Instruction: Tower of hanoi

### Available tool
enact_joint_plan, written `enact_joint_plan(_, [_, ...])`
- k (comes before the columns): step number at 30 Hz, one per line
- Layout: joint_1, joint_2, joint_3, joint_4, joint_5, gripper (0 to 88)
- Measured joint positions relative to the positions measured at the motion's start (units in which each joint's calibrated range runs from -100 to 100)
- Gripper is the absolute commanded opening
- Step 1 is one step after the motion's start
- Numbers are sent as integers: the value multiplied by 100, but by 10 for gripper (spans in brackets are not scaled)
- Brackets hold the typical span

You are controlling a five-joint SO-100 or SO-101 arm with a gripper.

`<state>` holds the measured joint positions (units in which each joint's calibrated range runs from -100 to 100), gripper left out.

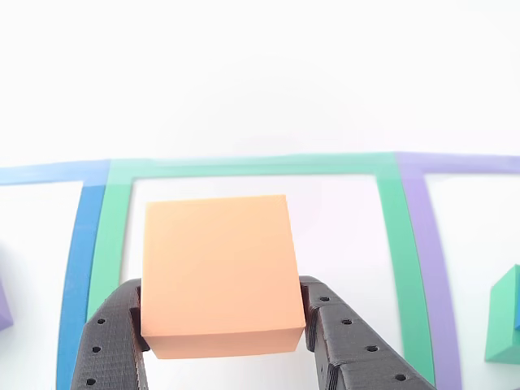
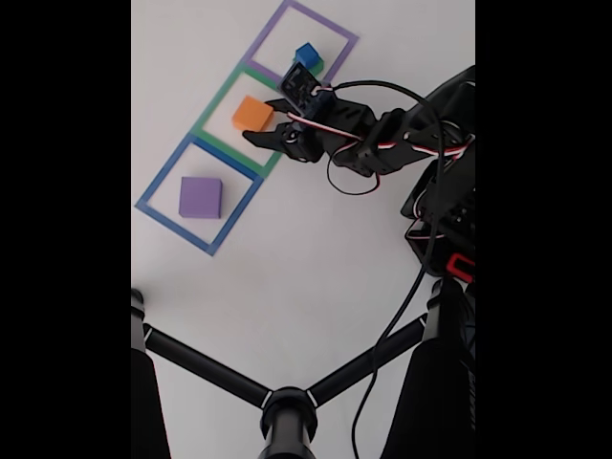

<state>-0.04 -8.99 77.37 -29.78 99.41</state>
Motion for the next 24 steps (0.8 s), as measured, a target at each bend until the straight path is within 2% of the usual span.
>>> enact_joint_plan(5, [-98,-1621,-174,2047,0,100])
enact_joint_plan(11, [-360,-3183,-1279,5193,0,89])
enact_joint_plan(18, [-982,-3622,-3725,8523,0,84])
enact_joint_plan(24, [-1482,-3622,-5753,10626,0,74])
